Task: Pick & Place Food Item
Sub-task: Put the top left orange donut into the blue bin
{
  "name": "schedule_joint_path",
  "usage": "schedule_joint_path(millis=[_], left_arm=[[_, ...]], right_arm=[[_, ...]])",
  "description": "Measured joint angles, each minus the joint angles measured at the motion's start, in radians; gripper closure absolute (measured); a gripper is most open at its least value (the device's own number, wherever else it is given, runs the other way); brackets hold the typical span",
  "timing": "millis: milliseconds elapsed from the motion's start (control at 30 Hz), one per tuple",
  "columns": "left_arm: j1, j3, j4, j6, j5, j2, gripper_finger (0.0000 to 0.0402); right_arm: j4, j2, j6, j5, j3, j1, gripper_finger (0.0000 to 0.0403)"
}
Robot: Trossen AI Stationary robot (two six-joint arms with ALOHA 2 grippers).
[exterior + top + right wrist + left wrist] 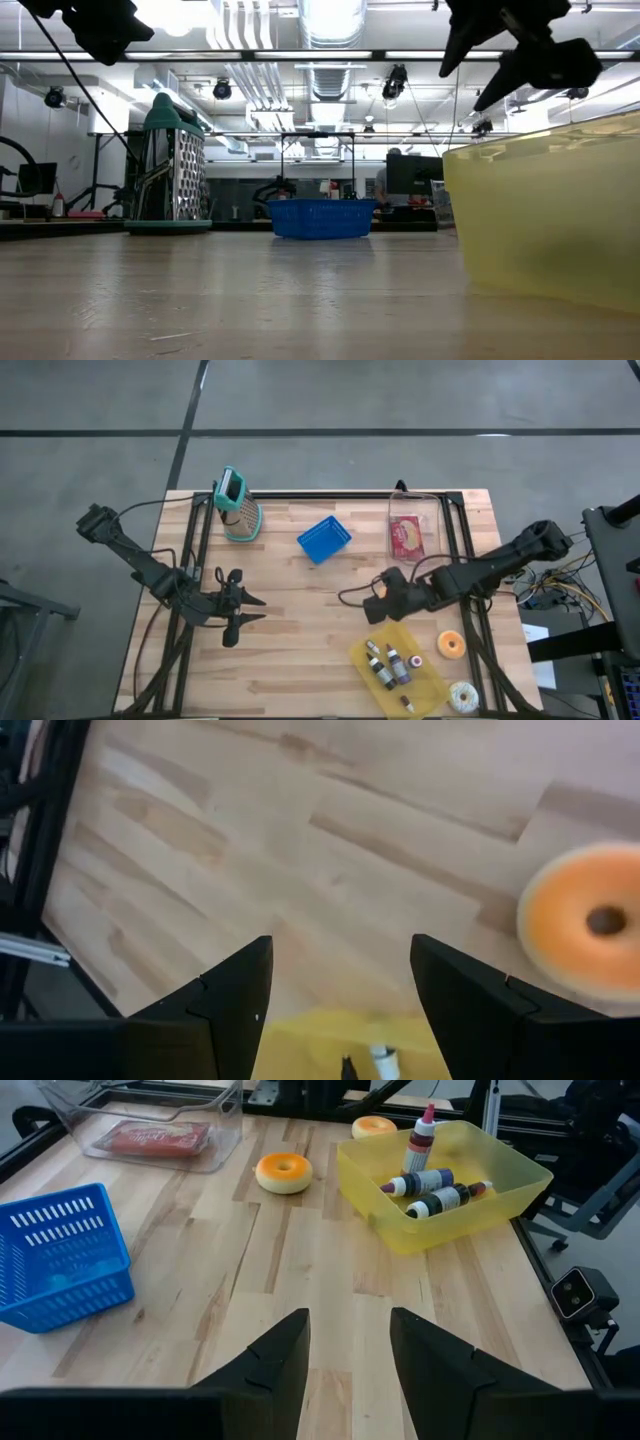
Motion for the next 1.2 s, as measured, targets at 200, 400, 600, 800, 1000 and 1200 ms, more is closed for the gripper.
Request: schedule_joint_path(millis=[200, 400, 600, 800, 1000, 1200], left_arm=[[0.0, 0.0, 0.0, 0.0, 0.0, 0.0, 0.0252], [0.0, 0.0, 0.0, 0.0, 0.0, 0.0, 0.0252], [0.0, 0.0, -0.001, 0.0, 0.0, 0.0, 0.0252], [0.0, 0.0, -0.004, 0.002, -0.001, 0.0, 0.0252], [0.0, 0.0, -0.004, 0.003, -0.004, 0.0, 0.0252], [0.0, 0.0, -0.004, 0.003, -0.007, 0.0, 0.0252]], right_arm=[[-0.001, 0.048, 0.054, -0.011, 0.0, 0.022, 0.017], [-0.009, 0.089, 0.059, -0.029, 0.0, 0.022, 0.0171], [-0.02, 0.11, 0.121, -0.041, 0.0, 0.022, 0.0171], [-0.125, 0.113, 0.17, -0.023, -0.001, 0.015, 0.0171], [-0.193, 0.113, 0.216, -0.01, -0.004, 0.002, 0.0171], [-0.192, 0.114, 0.224, 0.044, -0.016, -0.003, 0.0171]])
